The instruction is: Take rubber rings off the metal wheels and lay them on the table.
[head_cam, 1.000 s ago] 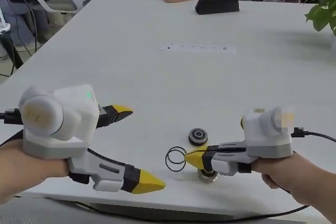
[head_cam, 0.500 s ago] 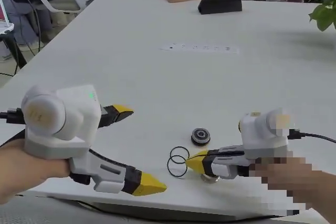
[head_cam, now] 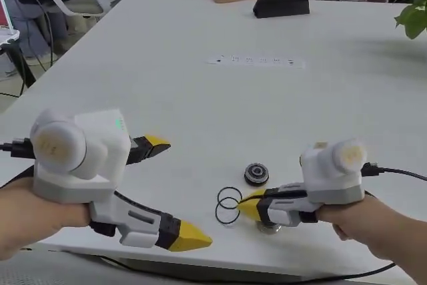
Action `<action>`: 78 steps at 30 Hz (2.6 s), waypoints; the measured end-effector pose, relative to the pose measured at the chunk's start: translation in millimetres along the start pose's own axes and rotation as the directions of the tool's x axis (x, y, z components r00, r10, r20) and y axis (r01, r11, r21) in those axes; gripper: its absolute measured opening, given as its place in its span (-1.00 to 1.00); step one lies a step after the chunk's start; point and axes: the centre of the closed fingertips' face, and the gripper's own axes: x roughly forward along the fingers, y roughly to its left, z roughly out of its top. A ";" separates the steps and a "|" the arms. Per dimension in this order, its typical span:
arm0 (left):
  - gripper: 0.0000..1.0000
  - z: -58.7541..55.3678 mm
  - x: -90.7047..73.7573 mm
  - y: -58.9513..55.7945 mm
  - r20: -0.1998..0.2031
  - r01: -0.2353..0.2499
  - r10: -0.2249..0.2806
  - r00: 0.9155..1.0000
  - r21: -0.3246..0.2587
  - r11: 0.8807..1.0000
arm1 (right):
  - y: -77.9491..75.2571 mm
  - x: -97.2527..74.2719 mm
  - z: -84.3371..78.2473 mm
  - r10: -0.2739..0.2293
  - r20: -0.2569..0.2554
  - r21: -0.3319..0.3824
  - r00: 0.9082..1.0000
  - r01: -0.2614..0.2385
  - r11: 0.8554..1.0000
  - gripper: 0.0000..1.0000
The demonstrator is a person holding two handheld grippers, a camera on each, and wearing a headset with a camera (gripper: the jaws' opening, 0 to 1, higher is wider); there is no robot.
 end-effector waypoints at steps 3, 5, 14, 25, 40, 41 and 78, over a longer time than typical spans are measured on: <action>0.94 -0.4 0.5 0.2 -0.002 0.001 -0.001 1.000 -0.001 1.000 | -0.3 0.3 -0.2 -0.004 -0.001 -0.003 1.000 0.004 1.000 -0.86; 0.94 -0.6 0.8 0.3 -0.002 0.002 -0.002 1.000 -0.001 1.000 | -1.5 0.4 -0.3 -0.011 -0.002 -0.014 1.000 0.010 1.000 -0.81; 0.94 -2.2 1.9 1.5 -0.009 0.006 -0.006 1.000 -0.002 1.000 | -3.1 -3.0 2.4 -0.032 0.008 -0.040 0.999 0.032 0.999 -0.55; 0.93 -0.1 7.2 3.5 -0.011 0.012 -0.012 1.000 -0.002 1.000 | -4.2 -15.5 18.7 -0.053 0.056 -0.083 0.997 0.057 0.995 -0.28; 0.92 4.8 16.3 9.3 -0.015 0.024 -0.024 1.000 0.002 1.000 | -19.5 -37.0 23.9 -0.113 0.099 -0.087 0.989 0.122 0.989 -0.08; 0.92 5.3 16.9 10.4 -0.015 0.024 -0.024 1.000 0.001 1.000 | -19.9 -37.3 23.9 -0.115 0.100 -0.087 0.988 0.124 0.988 -0.07; 0.52 33.1 57.8 23.9 0.016 0.056 -0.057 0.998 0.049 0.997 | -52.4 -60.7 12.0 -0.221 0.124 -0.088 0.967 0.233 0.969 0.04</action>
